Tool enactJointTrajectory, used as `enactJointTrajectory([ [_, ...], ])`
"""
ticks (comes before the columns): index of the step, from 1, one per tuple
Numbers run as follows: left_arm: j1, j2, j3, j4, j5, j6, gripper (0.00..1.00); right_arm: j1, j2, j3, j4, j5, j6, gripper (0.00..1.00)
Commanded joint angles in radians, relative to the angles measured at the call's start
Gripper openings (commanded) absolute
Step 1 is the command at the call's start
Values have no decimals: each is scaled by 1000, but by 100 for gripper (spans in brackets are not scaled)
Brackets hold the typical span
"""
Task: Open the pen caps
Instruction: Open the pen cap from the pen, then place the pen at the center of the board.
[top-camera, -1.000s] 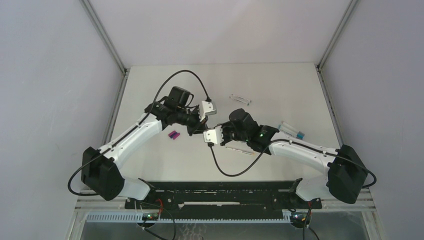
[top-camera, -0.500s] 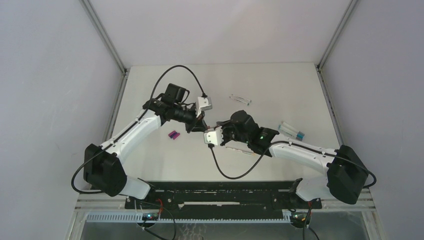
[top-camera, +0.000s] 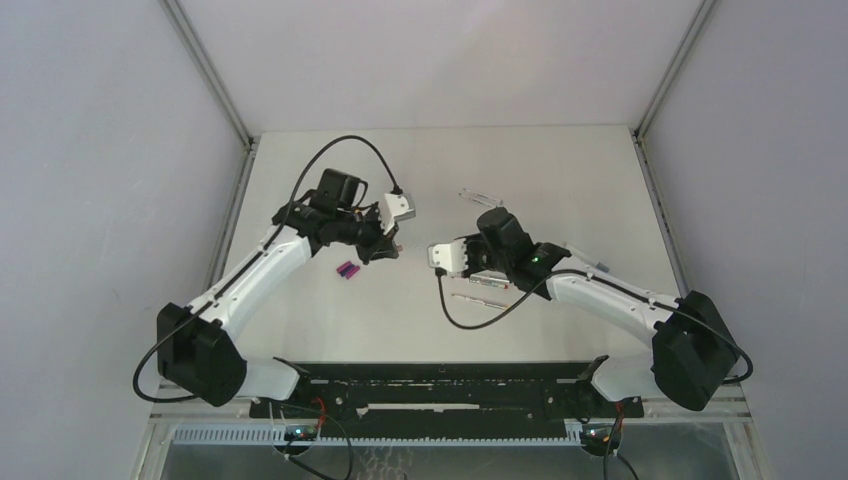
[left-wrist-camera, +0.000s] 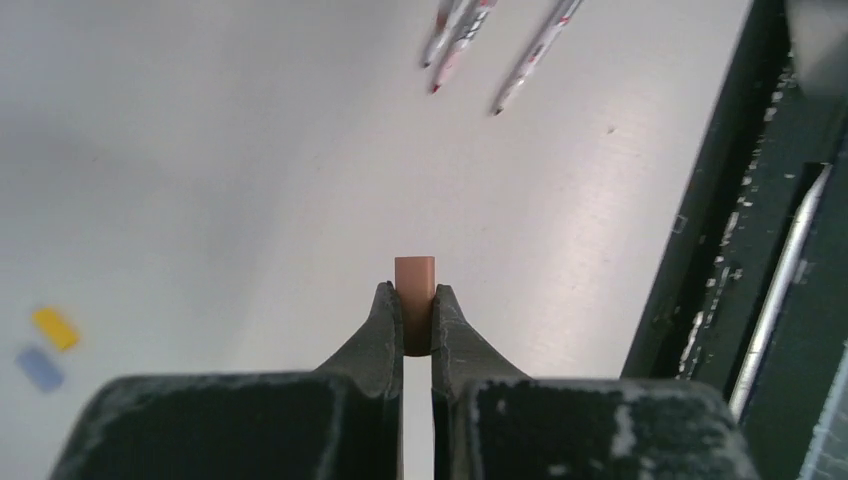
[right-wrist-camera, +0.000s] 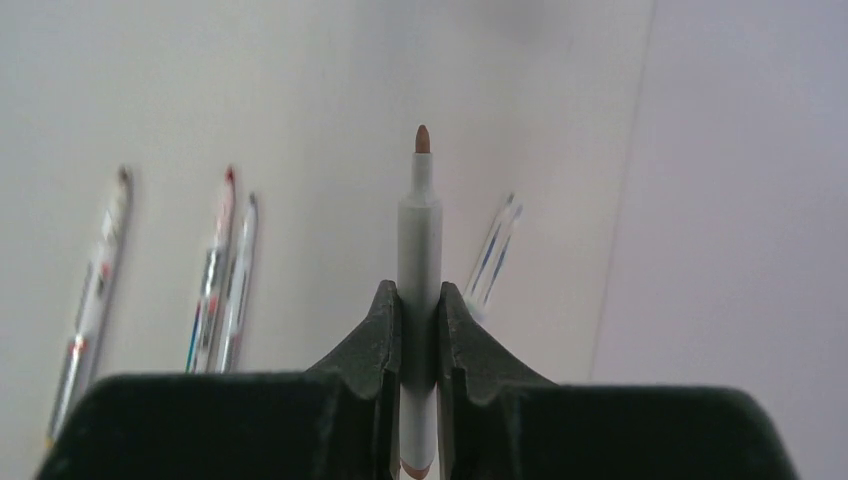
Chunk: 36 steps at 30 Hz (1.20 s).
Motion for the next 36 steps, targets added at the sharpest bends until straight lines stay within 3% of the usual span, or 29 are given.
enactJointTrajectory([
  [1, -5, -66, -35, -24, -164, 23, 0, -41, -2, 23, -154, 75, 20, 0],
  [12, 32, -74, -14, 47, -241, -71, 0, -61, 7, 30, -135, 71, 43, 0],
  [18, 93, -50, -16, 113, -305, -148, 0, -111, 91, 114, -158, 17, 171, 0],
  [27, 97, -41, -23, 143, -342, -172, 0, -236, 240, 241, -195, -35, 326, 0],
  [30, 96, -33, -26, 152, -354, -179, 0, -291, 322, 337, -288, -87, 356, 0],
  [36, 96, -9, -22, 150, -354, -185, 0, -438, 601, 816, -645, -285, 381, 0],
])
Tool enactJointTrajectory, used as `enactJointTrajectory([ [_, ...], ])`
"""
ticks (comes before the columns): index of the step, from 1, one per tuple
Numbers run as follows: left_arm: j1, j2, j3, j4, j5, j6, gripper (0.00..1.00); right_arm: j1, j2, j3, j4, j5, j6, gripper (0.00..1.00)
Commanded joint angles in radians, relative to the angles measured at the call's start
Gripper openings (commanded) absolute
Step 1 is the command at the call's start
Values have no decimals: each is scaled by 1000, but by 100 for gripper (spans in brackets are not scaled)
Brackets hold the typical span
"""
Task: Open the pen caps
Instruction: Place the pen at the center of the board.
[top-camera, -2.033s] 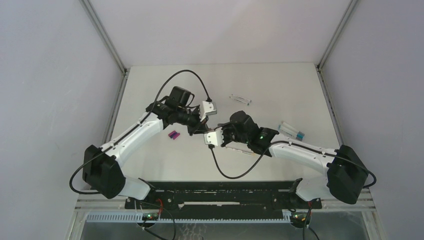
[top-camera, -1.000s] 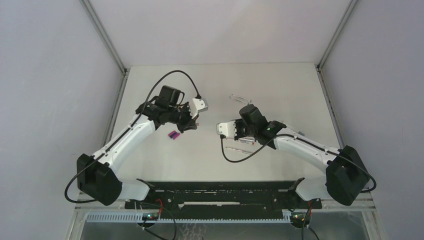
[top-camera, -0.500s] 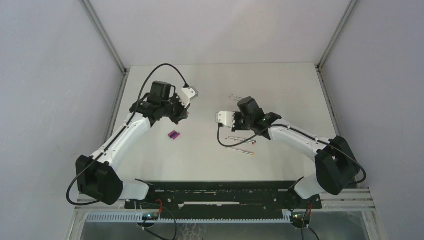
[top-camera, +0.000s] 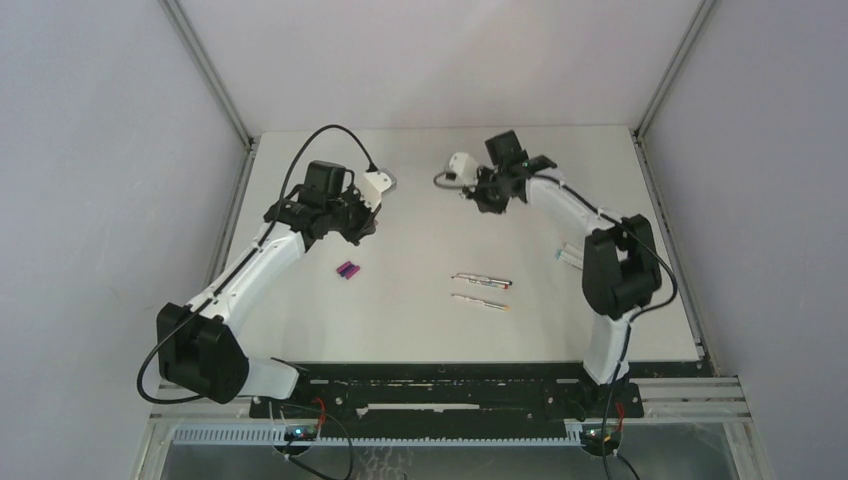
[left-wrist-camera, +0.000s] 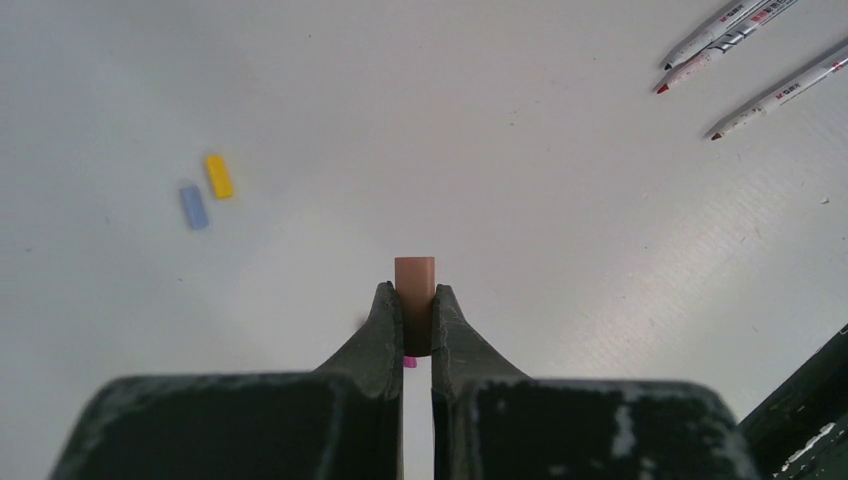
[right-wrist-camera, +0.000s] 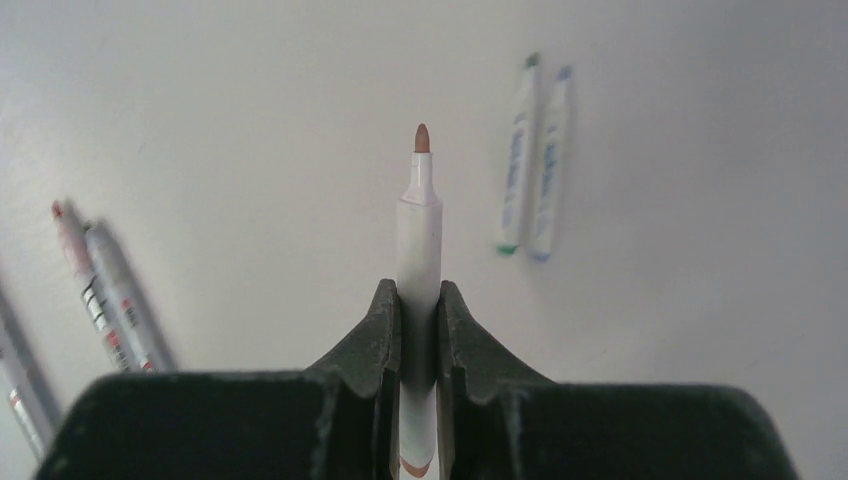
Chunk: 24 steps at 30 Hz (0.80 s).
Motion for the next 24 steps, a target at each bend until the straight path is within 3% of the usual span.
enactJointTrajectory([
  [1, 0, 10, -9, 35, -10, -23, 0, -116, 186, 350, -267, -188, 58, 0],
  [5, 1, 8, -11, 37, -14, -21, 0, -182, 361, 632, -401, -236, 69, 0],
  [8, 1, 10, -12, 39, -16, -21, 0, -199, 443, 741, -423, -218, 77, 0],
  [17, 1, 18, -16, 40, -25, -19, 0, -211, 540, 759, -253, -189, 196, 0],
  [24, 0, 21, -20, 45, -34, -20, 0, -222, 632, 829, -212, -202, 256, 0],
])
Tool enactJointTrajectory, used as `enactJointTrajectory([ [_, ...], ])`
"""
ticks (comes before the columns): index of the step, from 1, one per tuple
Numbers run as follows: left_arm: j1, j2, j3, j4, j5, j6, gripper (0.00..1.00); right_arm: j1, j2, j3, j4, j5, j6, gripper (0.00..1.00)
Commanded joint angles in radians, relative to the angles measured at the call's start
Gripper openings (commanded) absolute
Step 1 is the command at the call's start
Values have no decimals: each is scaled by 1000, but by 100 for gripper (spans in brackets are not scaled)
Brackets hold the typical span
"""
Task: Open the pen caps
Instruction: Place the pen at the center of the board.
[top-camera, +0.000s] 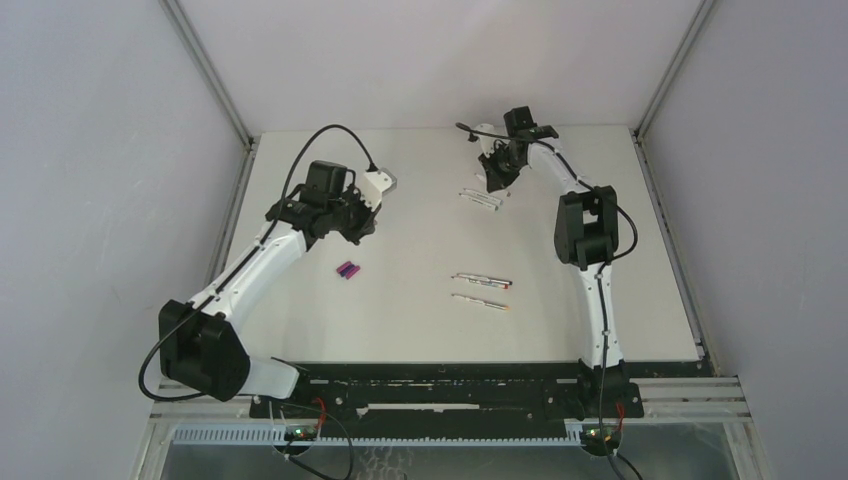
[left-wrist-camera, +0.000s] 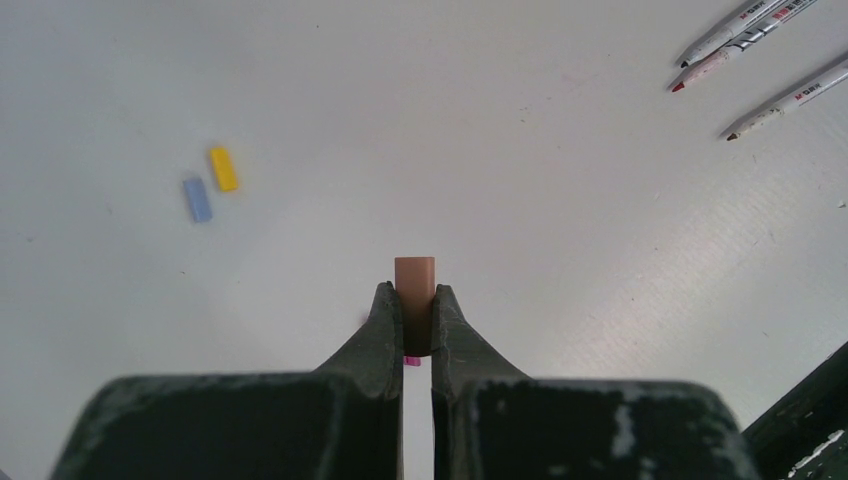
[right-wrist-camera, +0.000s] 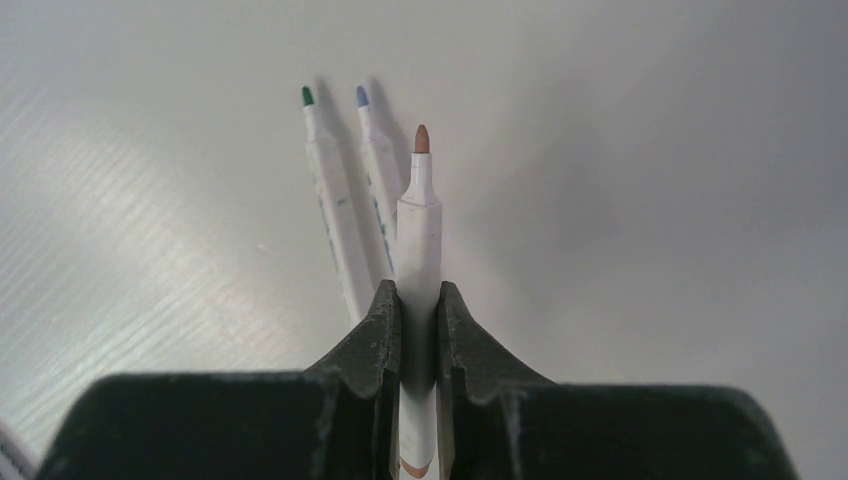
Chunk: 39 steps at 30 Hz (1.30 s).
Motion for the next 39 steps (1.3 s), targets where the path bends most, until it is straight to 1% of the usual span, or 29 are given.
enactJointTrajectory([
  [1, 0, 6, -19, 41, -15, -14, 0, -7, 38, 87, 71, -19, 81, 0],
  [5, 0, 14, -20, 43, -17, -14, 0, -11, 74, 141, 67, -18, 106, 1],
  [9, -1, 20, -18, 43, -18, -12, 0, -18, 78, 141, 86, -17, 113, 5],
  [21, 0, 30, -18, 42, -26, -12, 0, -5, 104, 139, 38, 1, 19, 9],
  [28, -1, 31, -19, 41, -24, -12, 0, 4, 118, 140, 21, 9, 7, 16],
  [34, 0, 31, -20, 41, -24, -12, 0, 8, 121, 140, 16, 5, 9, 28],
  [39, 0, 30, -20, 42, -23, -12, 0, 10, 116, 139, 12, 5, 6, 30],
])
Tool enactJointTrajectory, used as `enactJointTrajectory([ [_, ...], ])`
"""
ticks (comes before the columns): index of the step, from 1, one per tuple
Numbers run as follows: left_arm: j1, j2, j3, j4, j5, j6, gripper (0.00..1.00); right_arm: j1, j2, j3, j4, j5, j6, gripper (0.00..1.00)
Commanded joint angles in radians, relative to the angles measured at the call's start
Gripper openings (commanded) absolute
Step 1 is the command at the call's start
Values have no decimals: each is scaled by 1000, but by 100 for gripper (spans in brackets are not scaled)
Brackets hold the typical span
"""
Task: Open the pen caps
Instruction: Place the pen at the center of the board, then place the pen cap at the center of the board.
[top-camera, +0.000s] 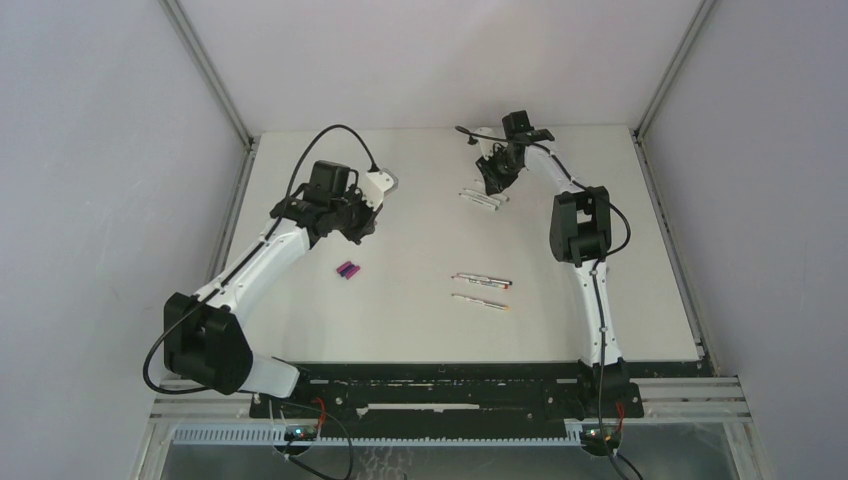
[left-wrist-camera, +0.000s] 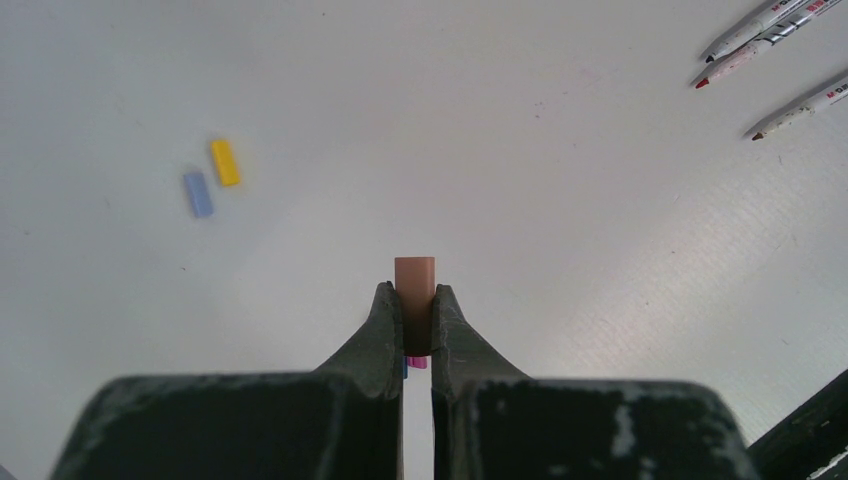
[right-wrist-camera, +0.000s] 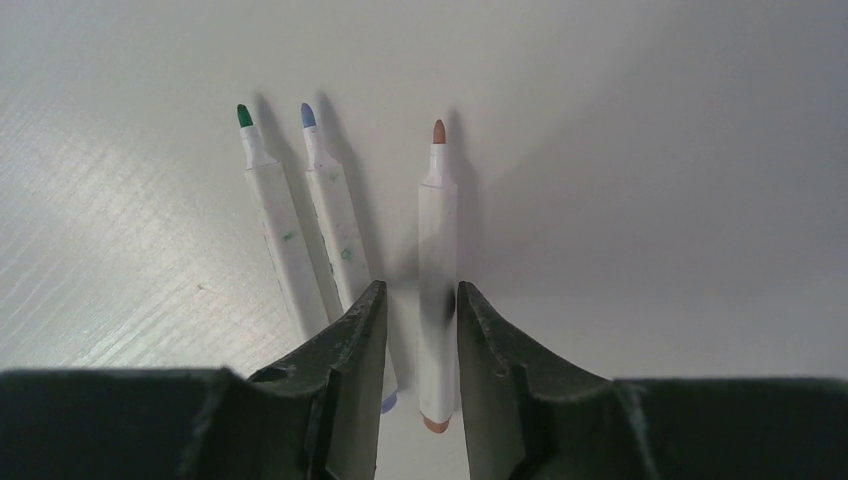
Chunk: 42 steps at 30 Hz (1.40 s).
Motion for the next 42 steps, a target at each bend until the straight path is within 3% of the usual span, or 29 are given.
enactJointTrajectory([
  [1, -1, -4, -20, 28, 1, -11, 0, 9, -2, 41, 1, -3, -11, 30],
  [14, -1, -5, -18, 38, -37, -22, 0, 11, -104, 37, 52, 134, 34, 36],
  [26, 16, 32, 23, 36, -159, -52, 0, 17, -289, -21, -33, 74, 54, 43],
  [42, 189, 276, 203, -8, -238, -85, 0, 26, -790, -526, -112, -63, 153, 48],
])
